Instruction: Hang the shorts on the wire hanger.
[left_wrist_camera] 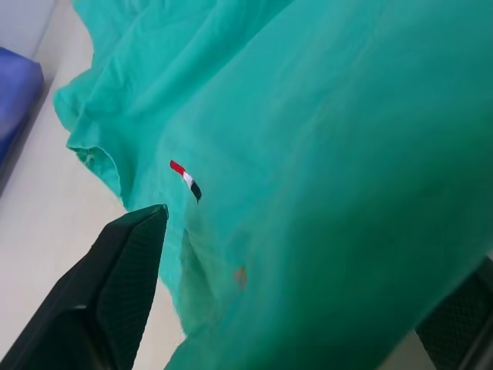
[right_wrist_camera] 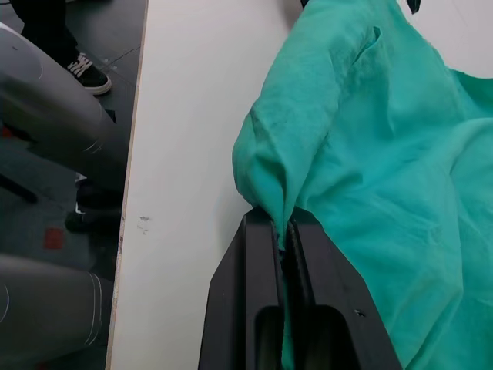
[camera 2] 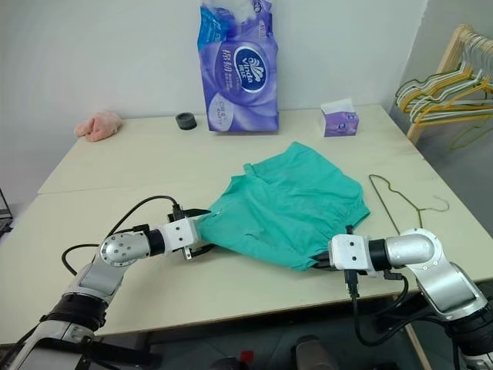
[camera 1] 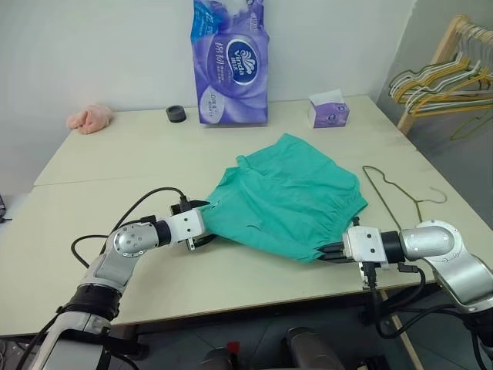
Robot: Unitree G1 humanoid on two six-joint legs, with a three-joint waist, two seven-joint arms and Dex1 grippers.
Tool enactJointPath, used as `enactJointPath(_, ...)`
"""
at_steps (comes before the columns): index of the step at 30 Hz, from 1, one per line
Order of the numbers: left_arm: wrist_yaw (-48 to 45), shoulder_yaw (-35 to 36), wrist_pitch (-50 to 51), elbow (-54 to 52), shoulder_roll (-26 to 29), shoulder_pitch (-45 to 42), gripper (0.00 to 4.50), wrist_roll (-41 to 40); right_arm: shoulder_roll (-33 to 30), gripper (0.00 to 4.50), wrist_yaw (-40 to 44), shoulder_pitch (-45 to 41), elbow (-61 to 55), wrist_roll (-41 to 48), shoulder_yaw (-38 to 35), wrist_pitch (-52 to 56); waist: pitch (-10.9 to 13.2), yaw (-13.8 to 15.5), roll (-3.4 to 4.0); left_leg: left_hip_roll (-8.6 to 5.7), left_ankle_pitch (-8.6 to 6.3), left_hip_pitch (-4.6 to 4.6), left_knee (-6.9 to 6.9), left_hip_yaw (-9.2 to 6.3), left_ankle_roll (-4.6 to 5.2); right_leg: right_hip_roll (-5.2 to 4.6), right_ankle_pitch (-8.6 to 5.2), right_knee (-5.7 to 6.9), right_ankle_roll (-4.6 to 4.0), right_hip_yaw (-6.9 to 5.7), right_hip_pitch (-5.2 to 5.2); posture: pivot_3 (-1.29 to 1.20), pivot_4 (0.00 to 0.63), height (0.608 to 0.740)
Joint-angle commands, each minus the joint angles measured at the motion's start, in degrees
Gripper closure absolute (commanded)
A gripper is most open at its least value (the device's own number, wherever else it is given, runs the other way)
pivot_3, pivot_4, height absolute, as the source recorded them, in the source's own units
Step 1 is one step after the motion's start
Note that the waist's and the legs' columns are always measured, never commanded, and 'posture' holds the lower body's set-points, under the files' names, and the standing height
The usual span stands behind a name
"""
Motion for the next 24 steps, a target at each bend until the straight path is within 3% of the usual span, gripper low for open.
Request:
enactJointPath(1,1.79,-1.65,-2.83,3.02,0.39,-2.66,1.17,3.24,-1.28,4.50,0.77,0.09,-1.71,1.59,-2.28,-0.32,0.02,-0.03,-0.01,0.00,0.00,0.00,0.02,-0.01,0.00,0.00,0.01,0.00,0.01,0.00,0.00,-0.32,0.090,0.740)
enactJointPath(7,-1.85,-4.39,-6.64,3.44,4.93,-2.77,3.09,6.28,-3.56,4.50,4.11,-3.54,4.80,-1.03,-1.55,-4.31,0.17,-0.69,-0.04,0.02,0.00,0.00,0.01,0.07,0.00,0.00,0.01,0.00,0.03,0.03,-0.02,-0.33,0.095,0.740)
enactJointPath(11,-4.31,-5.51,-7.03,1.55,10.11,-3.01,4.34,8.93,-2.43,4.50,5.03,-15.83,22.96,-10.47,3.19,-18.05,0.41,-2.23,0.02,0.04,0.00,0.09,0.00,0.29,0.01,0.00,0.06,0.02,0.11,0.00,-0.03,-0.30,0.090,0.740)
enactJointPath(18,5.04,-2.71,-4.69,-1.34,18.41,-3.73,4.48,17.39,10.32,4.50,-7.90,-39.45,54.30,-22.91,10.11,-39.28,0.78,-3.90,-0.08,0.15,0.01,-0.03,-0.21,0.25,0.01,0.05,0.08,0.12,0.09,0.14,-0.29,-0.25,0.076,0.740)
enactJointPath(22,7.74,2.66,1.80,-7.69,23.80,2.07,4.48,17.14,17.94,4.50,-17.68,-48.89,61.18,-25.03,9.50,-46.96,0.81,-4.64,-0.04,0.15,0.02,-0.04,-0.57,0.25,0.00,0.03,0.25,0.13,-0.20,0.19,-0.46,-0.24,0.071,0.740)
enactJointPath(24,6.66,6.06,5.97,-13.13,25.57,7.61,4.48,15.58,19.83,4.50,-18.49,-49.87,60.39,-22.87,8.59,-49.82,0.80,-4.59,-0.04,0.15,0.02,-0.07,-0.70,0.26,0.00,0.01,0.18,0.11,-0.11,0.25,-0.57,-0.23,0.069,0.740)
